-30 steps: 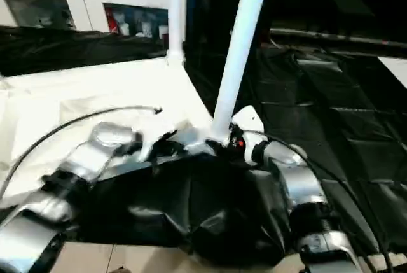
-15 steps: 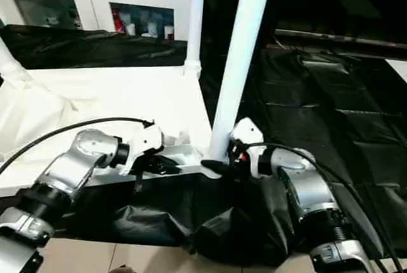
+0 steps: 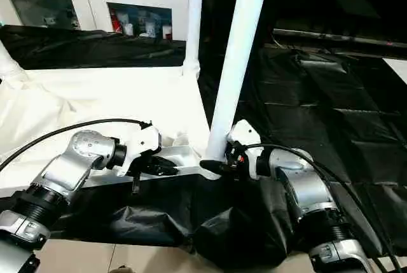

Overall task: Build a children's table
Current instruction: Rotate leg to tighten

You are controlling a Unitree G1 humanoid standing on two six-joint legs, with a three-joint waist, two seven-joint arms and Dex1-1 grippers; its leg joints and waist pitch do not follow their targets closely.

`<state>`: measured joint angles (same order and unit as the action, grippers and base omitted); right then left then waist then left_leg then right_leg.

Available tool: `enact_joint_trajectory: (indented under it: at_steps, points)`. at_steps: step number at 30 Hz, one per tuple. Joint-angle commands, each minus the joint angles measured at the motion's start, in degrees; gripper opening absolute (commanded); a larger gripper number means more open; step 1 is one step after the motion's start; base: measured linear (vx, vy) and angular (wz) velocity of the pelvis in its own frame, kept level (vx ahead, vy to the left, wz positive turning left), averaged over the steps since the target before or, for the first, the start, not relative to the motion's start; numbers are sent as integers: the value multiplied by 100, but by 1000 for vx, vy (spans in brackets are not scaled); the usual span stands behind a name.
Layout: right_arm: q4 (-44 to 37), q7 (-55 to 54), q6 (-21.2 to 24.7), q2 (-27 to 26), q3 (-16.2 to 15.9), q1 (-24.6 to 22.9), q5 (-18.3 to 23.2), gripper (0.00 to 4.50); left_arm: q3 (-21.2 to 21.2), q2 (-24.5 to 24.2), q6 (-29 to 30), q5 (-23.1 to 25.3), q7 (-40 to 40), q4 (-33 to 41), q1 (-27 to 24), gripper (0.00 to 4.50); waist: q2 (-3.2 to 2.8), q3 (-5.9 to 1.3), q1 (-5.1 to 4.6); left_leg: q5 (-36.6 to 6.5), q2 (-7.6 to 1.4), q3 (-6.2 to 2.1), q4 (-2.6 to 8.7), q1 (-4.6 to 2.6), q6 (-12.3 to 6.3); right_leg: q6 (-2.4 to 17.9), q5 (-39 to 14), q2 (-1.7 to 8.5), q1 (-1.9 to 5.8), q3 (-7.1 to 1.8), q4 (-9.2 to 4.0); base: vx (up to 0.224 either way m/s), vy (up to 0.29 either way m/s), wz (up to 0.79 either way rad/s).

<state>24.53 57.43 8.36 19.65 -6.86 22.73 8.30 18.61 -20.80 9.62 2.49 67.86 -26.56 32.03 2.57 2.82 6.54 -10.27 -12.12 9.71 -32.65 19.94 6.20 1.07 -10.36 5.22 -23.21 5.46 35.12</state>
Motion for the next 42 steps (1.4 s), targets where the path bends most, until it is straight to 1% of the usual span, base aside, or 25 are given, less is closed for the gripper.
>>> enact_joint_trajectory:
  at_steps: [1,2,3,4,6,7,9,10,14,15,16,19,20,21,24,25,26,27,31,32,35,36,38,39,42]
  points:
    - [493,-1017,36,-461,246,88,27,259,-82,453,138,132,-871,-412,143,0,30,-348,13,-1029,-102,16,343,29,-295,1023,-1292,320,346,-292,-431,0,0,0]
    - [564,-1168,23,-522,262,100,-10,258,-88,499,166,162,-980,-457,166,0,3,-321,-5,-1127,-98,18,361,7,-202,965,-1537,318,301,-297,-472,0,0,0]
    - [731,-1533,-12,-680,298,126,-94,258,-105,623,228,232,-1246,-567,223,0,8,-330,-24,-1231,-94,-1,372,17,-94,857,-1859,334,320,-282,-485,0,0,0]
    - [782,-1646,-18,-742,303,138,-115,258,-112,679,251,244,-1334,-610,247,0,17,-339,-24,-1258,-99,-13,374,11,-50,822,-1923,339,335,-276,-485,0,0,0]
    - [931,-2092,4,-932,325,203,-210,258,-133,844,329,283,-1600,-726,320,0,17,-312,-50,-1454,-85,-5,383,-16,-85,712,-2176,332,288,-286,-544,0,0,0]
    - [1151,-2669,55,-1235,360,336,-292,258,-139,1096,412,335,-1948,-882,425,0,-6,-303,-65,-1527,-69,-7,389,-15,-80,643,-2369,329,284,-284,-571,0,0,0]
    - [1392,-3325,110,-1556,357,524,-433,258,-121,1370,492,376,-2244,-1030,532,0,2,-296,-90,-1652,-48,-23,389,-34,-21,512,-2788,338,271,-264,-617,0,0,0]
    - [1507,-3552,159,-1737,369,641,-466,258,-69,1495,494,409,-2347,-1099,579,0,-17,-316,-87,-1615,-48,-35,394,-25,-15,450,-2811,349,285,-266,-620,0,0,0]
    - [1607,-3569,120,-2082,367,832,-385,258,57,1692,426,534,-2485,-1253,663,0,-9,-316,-109,-1676,-48,-29,396,-23,-117,410,-2702,327,263,-271,-635,0,0,0]
    - [1627,-3452,54,-2187,361,891,-334,313,64,1749,352,572,-2508,-1329,700,0,-5,-317,-105,-1681,-44,-24,396,-23,-148,399,-2694,323,260,-269,-641,0,0,0]
    - [1626,-3443,52,-2187,358,892,-334,313,63,1750,351,571,-2508,-1330,701,0,-7,-320,-104,-1679,-43,-23,397,-24,-159,399,-2688,322,260,-268,-639,0,0,0]
    - [1580,-3233,10,-2068,271,874,-400,333,57,1658,243,564,-2367,-1324,702,0,14,-315,-105,-1698,-49,-28,408,-10,-184,388,-2744,325,259,-262,-643,0,0,0]
    - [1551,-3120,-5,-2002,243,854,-417,363,57,1608,190,578,-2316,-1339,699,0,13,-322,-100,-1699,-49,-32,406,-13,-184,363,-2793,331,261,-259,-648,0,0,0]
    - [1535,-3045,-17,-1960,226,842,-425,372,54,1579,158,587,-2291,-1353,700,0,9,-319,-101,-1698,-52,-31,411,-11,-189,367,-2779,330,255,-264,-649,0,0,0]
    - [1305,-2556,-10,-1718,154,718,-375,372,37,1443,8,547,-2069,-1302,646,0,7,-321,-90,-1694,-53,-30,410,-5,-224,371,-2728,329,267,-264,-653,0,0,0]
    - [1101,-2188,-7,-1526,79,610,-349,372,36,1343,-63,518,-1898,-1264,600,0,-8,-329,-75,-1595,-62,-19,408,-3,-275,420,-2507,324,270,-281,-636,0,0,0]
    - [957,-1944,-27,-1393,21,535,-332,372,45,1268,-110,503,-1776,-1234,566,0,4,-332,-59,-1540,-62,-17,404,2,-302,430,-2409,320,290,-279,-631,0,0,0]
    - [672,-1538,-22,-1162,-48,401,-244,372,60,1127,-155,459,-1535,-1154,495,0,3,-342,-37,-1436,-74,-18,401,22,-366,486,-2159,323,320,-289,-590,0,0,0]
    - [14,-565,186,-577,-122,129,52,372,125,741,-464,360,-911,-924,308,0,-3,-363,-8,-1113,-79,-4,383,44,-455,721,-1520,311,348,-298,-507,0,0,0]
    - [14,-565,186,-577,-122,129,52,372,125,741,-464,360,-911,-924,308,0,-11,-367,-14,-1072,-90,-6,378,49,-475,810,-1367,310,353,-298,-478,0,0,0]
    - [-264,61,420,-206,-133,38,230,372,136,503,-513,222,-401,-694,164,0,-43,-364,-21,-1140,-107,-5,384,16,-419,937,-1348,316,345,-294,-480,0,0,0]
    - [-316,172,442,-138,-141,21,255,372,124,462,-504,168,-274,-632,129,0,-30,-365,-21,-1120,-110,2,372,26,-456,984,-1234,316,350,-300,-463,0,0,0]
    - [-359,286,484,-66,-145,17,286,372,106,402,-445,78,-100,-529,79,0,-37,-356,-16,-1122,-113,10,375,22,-466,1005,-1208,316,339,-305,-467,0,0,0]
    - [-455,464,530,44,-148,3,340,358,84,277,-438,-78,183,-354,-3,0,-33,-356,-5,-1139,-111,12,375,14,-438,1029,-1275,326,339,-300,-469,0,0,0]
    - [-501,649,418,132,-176,-12,343,337,54,150,-489,-121,294,-295,-45,0,-32,-348,10,-1161,-119,15,383,11,-408,1010,-1348,319,329,-303,-470,0,0,0]
